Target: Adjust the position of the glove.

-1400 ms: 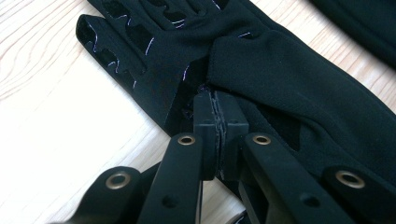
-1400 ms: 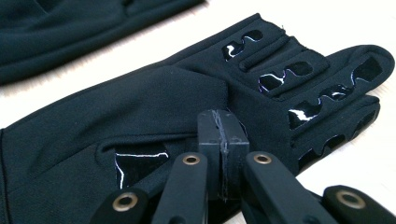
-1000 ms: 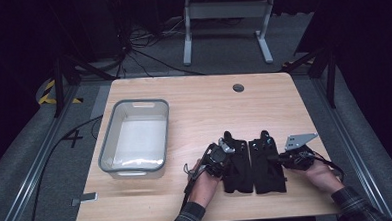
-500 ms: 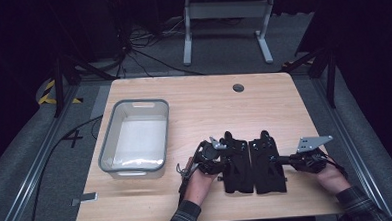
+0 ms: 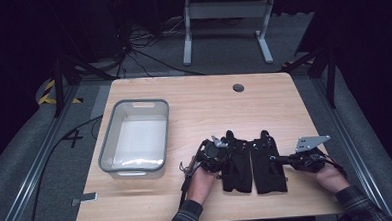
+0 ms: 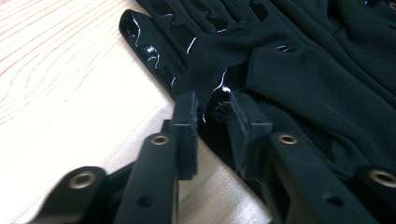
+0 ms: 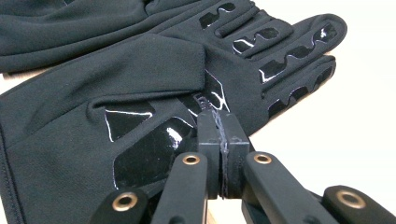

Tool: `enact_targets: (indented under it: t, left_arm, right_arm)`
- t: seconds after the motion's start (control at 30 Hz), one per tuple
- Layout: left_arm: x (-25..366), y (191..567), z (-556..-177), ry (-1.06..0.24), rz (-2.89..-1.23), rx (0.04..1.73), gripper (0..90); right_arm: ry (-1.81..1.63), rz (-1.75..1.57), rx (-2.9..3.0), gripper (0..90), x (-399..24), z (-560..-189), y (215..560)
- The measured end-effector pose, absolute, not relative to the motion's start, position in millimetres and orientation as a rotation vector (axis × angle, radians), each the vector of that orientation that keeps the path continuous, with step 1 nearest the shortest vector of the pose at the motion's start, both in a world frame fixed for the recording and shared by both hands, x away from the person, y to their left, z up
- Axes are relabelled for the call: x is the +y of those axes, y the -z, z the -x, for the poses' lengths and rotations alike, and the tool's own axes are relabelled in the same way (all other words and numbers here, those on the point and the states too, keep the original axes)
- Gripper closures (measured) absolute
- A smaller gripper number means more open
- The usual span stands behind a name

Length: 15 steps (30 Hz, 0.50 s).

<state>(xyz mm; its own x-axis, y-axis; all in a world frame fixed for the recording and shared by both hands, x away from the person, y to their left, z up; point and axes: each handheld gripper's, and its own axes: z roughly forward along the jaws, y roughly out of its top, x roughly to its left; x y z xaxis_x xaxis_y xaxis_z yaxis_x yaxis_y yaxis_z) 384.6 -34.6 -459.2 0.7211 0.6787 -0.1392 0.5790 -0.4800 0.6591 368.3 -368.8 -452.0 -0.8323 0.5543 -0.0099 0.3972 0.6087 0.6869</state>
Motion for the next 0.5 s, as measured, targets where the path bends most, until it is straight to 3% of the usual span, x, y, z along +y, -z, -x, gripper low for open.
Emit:
enact_targets:
  t: [0.2, 0.5]
  left_arm:
    - [-36.4, 458.8, -385.1, -0.178, -2.217, 0.945, 86.1]
    - [-29.6, 452.8, -383.6, -0.163, -2.148, 0.986, 87.2]
  right_arm:
    - [-1.035, -0.787, 2.611, 89.9, -368.4, -368.1, 452.3]
    - [-1.034, -0.786, 2.613, 89.9, -368.2, -367.4, 452.2]
